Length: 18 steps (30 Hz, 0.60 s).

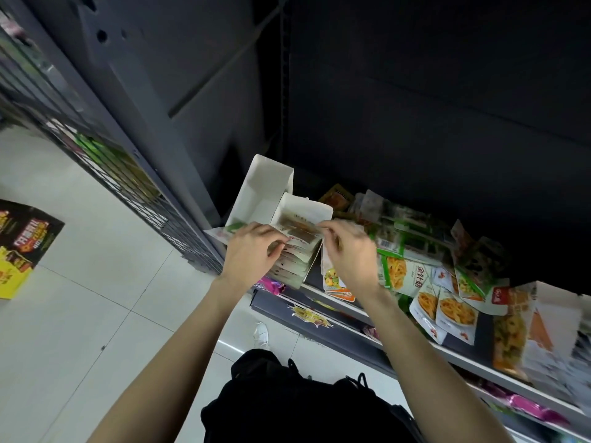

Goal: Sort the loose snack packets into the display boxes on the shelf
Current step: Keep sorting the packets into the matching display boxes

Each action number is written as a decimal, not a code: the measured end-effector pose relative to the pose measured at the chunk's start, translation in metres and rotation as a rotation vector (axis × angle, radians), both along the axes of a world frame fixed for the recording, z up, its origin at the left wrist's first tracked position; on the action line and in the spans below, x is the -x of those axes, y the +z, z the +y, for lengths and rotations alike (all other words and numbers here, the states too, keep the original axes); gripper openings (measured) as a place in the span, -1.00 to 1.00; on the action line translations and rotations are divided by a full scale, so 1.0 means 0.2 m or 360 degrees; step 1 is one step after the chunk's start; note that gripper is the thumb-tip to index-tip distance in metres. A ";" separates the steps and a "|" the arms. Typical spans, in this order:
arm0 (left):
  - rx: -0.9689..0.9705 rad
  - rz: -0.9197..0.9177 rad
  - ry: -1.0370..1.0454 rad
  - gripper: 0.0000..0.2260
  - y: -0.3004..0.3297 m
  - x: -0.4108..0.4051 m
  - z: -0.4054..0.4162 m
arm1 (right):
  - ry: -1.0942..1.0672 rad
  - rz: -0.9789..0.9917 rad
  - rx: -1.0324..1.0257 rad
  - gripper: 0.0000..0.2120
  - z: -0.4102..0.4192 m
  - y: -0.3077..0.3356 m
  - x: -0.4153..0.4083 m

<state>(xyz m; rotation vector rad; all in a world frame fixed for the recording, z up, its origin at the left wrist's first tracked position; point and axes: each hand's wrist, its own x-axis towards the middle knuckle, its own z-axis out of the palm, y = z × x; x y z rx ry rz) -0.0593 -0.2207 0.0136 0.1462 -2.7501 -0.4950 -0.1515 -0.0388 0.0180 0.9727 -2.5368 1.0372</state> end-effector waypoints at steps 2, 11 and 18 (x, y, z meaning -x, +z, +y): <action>0.0012 0.0029 0.0028 -0.86 0.00 -0.01 0.02 | -0.0223 -0.0065 0.0049 -0.85 0.13 -0.04 0.01; 0.0011 0.0113 0.0070 -0.72 -0.01 0.00 0.09 | -0.0475 -0.1006 -0.1188 -0.19 0.22 -0.32 0.00; 0.0054 -0.0199 -0.0085 -0.54 0.03 0.09 0.09 | -0.0505 -0.1192 -0.0903 -0.30 0.24 -0.30 0.01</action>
